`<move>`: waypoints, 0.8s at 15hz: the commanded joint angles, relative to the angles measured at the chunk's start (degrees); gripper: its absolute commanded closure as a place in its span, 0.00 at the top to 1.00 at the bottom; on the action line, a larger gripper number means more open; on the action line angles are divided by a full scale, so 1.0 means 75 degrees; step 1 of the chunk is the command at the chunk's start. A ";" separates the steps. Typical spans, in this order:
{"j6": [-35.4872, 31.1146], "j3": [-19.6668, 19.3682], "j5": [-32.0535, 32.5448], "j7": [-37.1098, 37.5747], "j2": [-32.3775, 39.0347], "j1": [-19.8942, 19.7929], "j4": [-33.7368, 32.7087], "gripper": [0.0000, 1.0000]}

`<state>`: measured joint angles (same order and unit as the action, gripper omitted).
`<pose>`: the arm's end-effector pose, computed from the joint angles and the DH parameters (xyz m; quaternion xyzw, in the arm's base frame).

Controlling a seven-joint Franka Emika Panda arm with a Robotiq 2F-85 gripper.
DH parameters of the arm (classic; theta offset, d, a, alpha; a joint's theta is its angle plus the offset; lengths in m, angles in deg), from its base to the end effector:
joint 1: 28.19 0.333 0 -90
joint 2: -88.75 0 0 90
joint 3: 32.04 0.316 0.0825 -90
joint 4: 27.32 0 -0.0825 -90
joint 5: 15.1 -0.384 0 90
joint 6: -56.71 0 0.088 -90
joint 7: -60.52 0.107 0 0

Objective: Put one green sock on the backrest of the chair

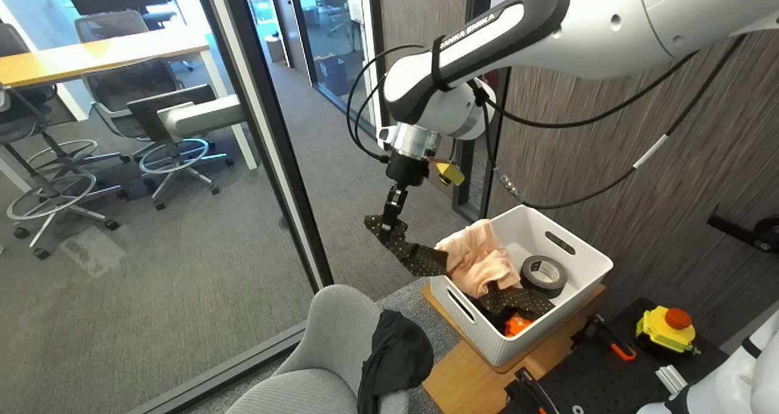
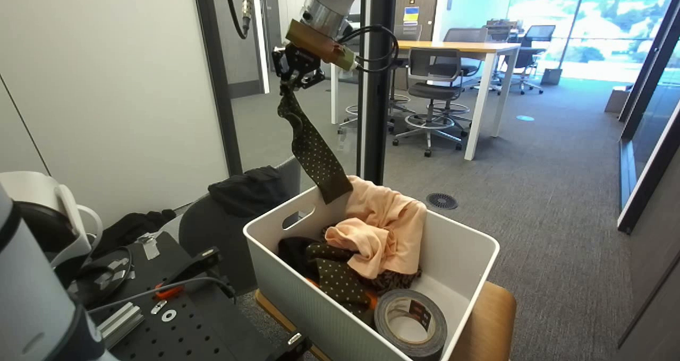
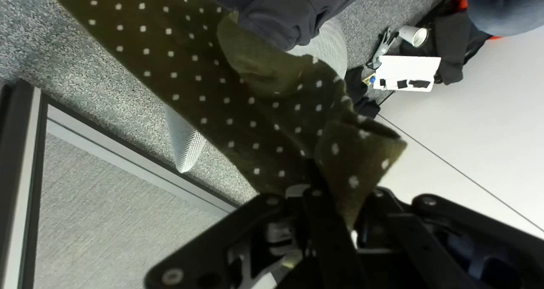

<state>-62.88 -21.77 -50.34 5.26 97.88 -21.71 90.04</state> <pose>0.5375 0.1895 0.3626 -0.8635 -0.4236 -0.0333 0.2717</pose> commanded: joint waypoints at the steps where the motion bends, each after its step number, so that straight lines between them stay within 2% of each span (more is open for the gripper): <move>1: 0.0393 0.0131 0.0318 0.0145 0.0382 0.0095 -0.0676 0.14; 12: 0.1147 0.0397 0.0707 0.0209 0.2034 0.0085 -0.2224 0.12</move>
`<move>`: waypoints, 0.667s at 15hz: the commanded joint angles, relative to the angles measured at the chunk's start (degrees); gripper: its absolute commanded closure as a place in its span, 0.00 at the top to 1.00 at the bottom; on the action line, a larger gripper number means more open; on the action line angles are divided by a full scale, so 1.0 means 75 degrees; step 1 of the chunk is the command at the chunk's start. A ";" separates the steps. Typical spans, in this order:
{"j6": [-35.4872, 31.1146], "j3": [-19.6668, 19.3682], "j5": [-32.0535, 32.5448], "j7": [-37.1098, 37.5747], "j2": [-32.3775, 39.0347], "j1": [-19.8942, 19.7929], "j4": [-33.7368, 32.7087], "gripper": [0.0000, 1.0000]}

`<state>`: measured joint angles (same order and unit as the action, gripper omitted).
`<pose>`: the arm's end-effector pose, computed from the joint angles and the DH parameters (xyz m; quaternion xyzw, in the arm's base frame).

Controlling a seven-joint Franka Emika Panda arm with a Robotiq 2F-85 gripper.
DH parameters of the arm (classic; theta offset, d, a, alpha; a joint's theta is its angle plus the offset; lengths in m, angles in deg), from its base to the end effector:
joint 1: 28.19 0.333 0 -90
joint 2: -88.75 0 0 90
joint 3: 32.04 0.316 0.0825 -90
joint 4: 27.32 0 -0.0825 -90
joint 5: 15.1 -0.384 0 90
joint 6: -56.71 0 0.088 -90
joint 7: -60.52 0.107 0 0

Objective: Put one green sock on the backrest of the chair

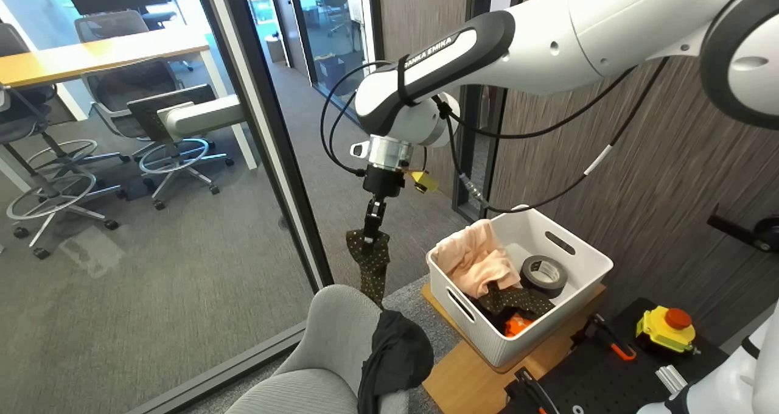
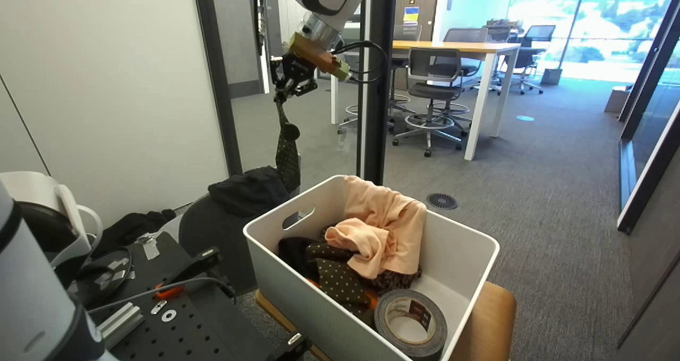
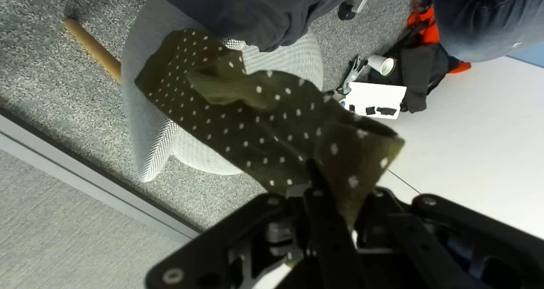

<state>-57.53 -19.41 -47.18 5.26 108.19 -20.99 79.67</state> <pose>0.5655 0.2308 0.3333 -0.8357 -0.4648 0.0134 0.2922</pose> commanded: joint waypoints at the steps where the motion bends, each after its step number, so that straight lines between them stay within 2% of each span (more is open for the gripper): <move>1: 0.0511 0.0104 0.0333 0.0227 0.0801 -0.0017 -0.0980 0.13; 6: 0.0979 0.0350 0.0806 0.0540 0.1626 0.0205 -0.1822 0.13; 10: 0.1464 0.0657 0.1147 0.0895 0.2198 0.0597 -0.2541 0.13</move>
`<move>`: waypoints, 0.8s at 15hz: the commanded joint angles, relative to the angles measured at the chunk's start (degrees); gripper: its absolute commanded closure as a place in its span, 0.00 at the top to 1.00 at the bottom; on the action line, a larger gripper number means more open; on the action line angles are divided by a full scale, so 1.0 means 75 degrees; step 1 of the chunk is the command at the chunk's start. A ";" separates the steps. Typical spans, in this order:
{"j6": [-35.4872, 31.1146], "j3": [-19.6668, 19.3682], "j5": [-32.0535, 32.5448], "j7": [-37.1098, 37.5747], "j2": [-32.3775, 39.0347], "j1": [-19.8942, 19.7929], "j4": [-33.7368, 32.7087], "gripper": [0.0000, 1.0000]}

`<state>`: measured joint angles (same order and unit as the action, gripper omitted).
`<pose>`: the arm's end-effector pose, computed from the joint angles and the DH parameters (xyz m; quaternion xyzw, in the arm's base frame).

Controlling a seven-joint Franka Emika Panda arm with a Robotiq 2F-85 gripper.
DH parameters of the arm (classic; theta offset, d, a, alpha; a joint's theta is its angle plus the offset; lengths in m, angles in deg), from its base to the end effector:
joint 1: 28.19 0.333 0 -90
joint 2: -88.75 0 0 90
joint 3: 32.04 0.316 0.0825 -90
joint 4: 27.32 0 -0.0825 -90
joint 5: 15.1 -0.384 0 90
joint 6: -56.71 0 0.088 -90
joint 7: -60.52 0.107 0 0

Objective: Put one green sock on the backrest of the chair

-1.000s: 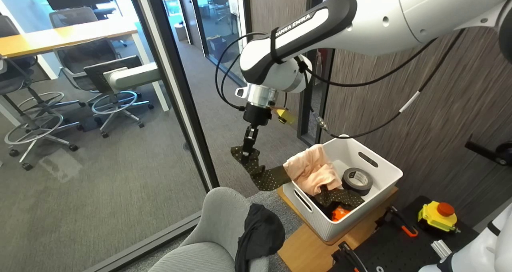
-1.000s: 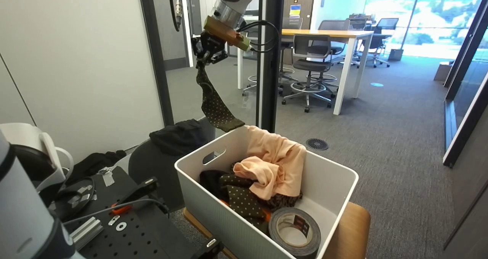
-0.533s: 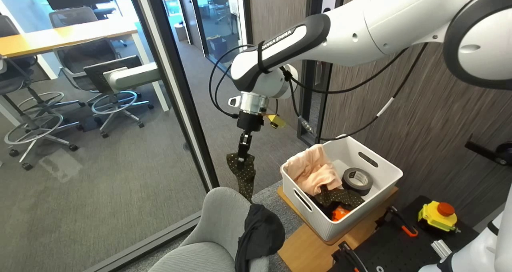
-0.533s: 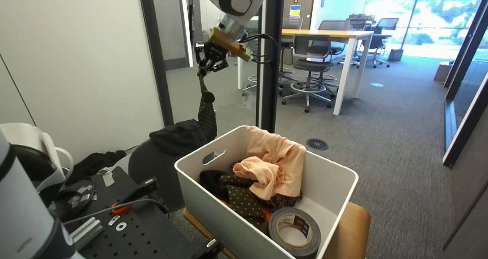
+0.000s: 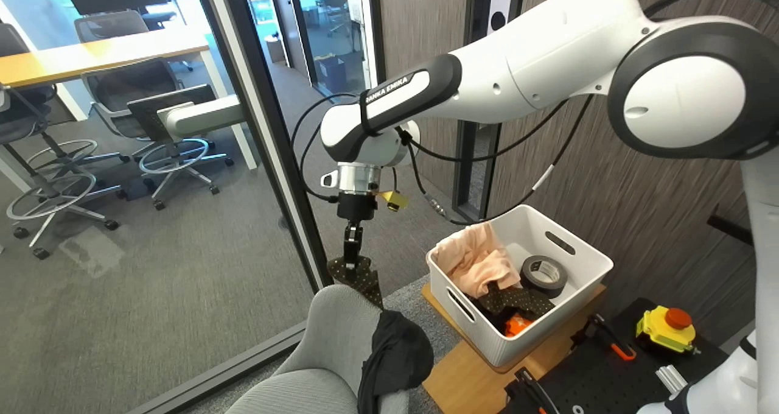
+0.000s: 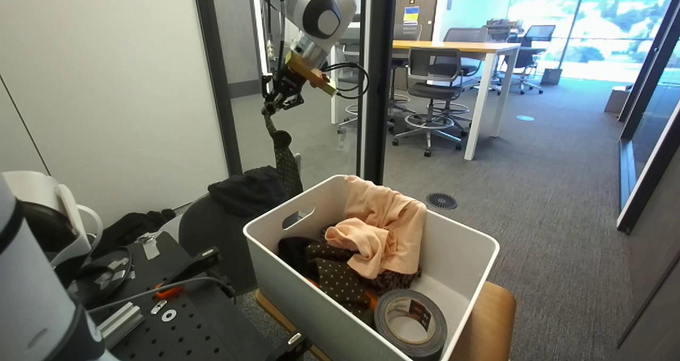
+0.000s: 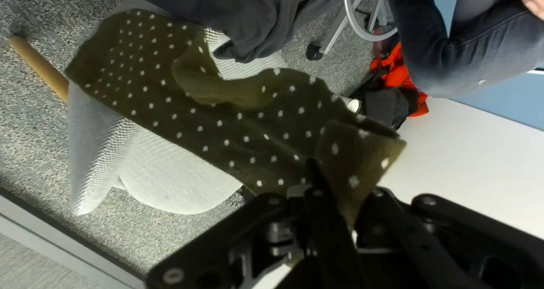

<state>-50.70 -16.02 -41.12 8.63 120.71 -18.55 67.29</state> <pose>0.5794 0.2937 0.2879 -0.8027 -0.5062 0.0887 0.3026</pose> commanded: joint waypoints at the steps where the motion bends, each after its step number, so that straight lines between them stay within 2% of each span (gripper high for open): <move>1: 0.0640 0.0262 0.0434 0.0568 0.0684 0.0399 -0.1082 0.13; 7: 0.1114 0.0460 0.0914 0.1095 0.1662 0.0961 -0.2164 0.13; 12: 0.0846 0.0318 0.1500 0.1813 0.2535 0.1277 -0.2721 0.13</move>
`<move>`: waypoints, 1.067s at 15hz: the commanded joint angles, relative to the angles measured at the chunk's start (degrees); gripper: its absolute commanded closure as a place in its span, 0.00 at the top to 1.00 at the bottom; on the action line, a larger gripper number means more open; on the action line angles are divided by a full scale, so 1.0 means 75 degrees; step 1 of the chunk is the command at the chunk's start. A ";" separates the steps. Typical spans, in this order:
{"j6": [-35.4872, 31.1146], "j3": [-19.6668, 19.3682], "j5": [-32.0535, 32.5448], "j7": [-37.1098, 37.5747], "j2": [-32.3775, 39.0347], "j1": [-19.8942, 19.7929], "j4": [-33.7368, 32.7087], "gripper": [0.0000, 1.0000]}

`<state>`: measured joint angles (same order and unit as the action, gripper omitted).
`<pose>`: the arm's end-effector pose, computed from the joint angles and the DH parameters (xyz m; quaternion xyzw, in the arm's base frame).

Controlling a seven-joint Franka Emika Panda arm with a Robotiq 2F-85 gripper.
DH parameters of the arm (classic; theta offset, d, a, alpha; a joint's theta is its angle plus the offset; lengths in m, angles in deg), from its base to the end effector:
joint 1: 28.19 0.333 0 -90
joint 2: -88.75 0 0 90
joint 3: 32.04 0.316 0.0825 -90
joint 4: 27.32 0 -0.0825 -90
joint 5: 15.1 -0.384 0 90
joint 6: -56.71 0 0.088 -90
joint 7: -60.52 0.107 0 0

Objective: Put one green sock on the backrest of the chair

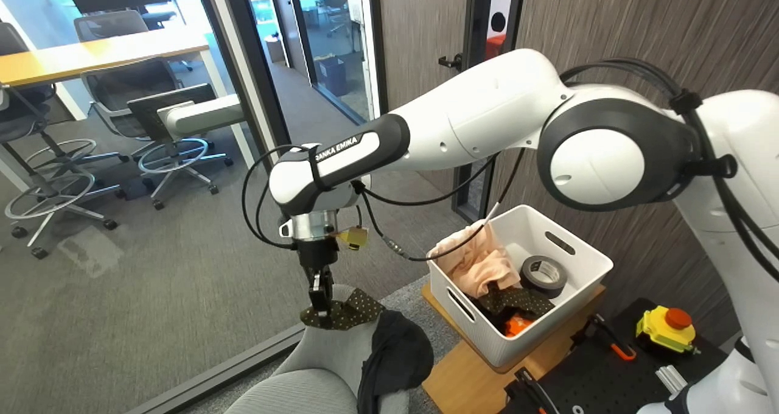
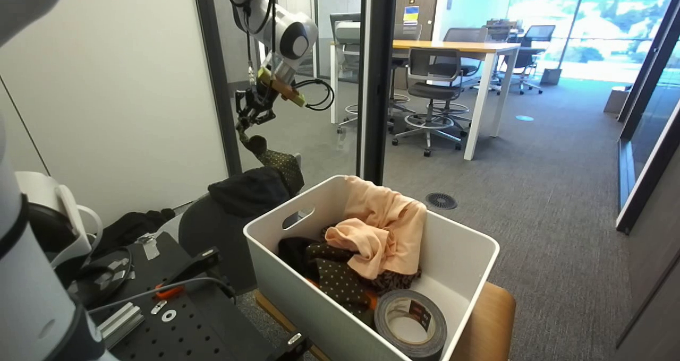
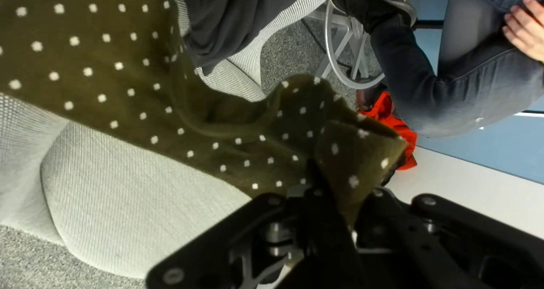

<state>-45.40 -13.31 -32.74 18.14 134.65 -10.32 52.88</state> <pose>0.5606 0.3983 0.2314 -0.7809 -0.5360 0.1723 0.2705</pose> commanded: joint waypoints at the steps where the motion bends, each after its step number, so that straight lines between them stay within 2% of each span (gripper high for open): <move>1: 0.0135 -0.0041 0.0489 0.0682 0.0829 0.0199 -0.0923 0.13; 6: 0.0198 0.0026 0.0806 0.1188 0.1412 0.0211 -0.1456 0.13; 15: 0.0281 0.0090 0.0969 0.1519 0.1704 0.0220 -0.1970 0.12; 16: 0.0296 0.0094 0.0973 0.1509 0.1699 0.0215 -0.1975 0.37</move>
<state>-45.35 -13.33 -26.93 27.91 145.84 -8.84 41.79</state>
